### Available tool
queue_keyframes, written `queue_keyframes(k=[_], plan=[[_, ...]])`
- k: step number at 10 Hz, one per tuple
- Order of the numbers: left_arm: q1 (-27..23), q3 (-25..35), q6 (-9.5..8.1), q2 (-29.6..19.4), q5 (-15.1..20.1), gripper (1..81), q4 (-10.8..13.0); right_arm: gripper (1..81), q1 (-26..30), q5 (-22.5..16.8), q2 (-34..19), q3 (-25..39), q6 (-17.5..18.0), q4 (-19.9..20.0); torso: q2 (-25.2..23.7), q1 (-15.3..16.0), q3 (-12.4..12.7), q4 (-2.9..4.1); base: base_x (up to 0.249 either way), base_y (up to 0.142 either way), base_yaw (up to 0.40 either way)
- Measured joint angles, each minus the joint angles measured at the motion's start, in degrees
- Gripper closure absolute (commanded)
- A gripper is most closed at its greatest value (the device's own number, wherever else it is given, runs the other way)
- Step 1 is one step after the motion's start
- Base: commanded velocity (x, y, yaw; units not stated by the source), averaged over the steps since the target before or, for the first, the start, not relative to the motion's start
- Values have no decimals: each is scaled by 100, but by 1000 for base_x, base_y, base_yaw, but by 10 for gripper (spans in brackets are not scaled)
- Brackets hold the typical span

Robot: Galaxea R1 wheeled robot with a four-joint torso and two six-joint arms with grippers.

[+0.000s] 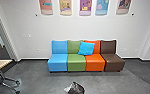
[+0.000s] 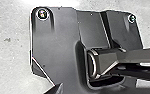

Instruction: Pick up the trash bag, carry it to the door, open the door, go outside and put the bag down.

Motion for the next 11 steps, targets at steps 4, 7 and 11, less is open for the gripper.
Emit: queue_keyframes(k=[4, 7, 11], plan=[[2, 0, 0, 2, 0, 10, 0, 10, -2, 0, 0, 0, 0, 0, 0, 0, -2, 0, 193, 0, 0], [2, 0, -1, 2, 0, 10, 0, 10, 0, 0, 13, 0, 0, 0, 0, 0, 0, 0, 194, 0, 0], [2, 2, 0, 18, 0, 10, 0, 10, 0, 0, 44, 9, 0, 0, 0, 0, 0, 0, 194, 0, 0]])
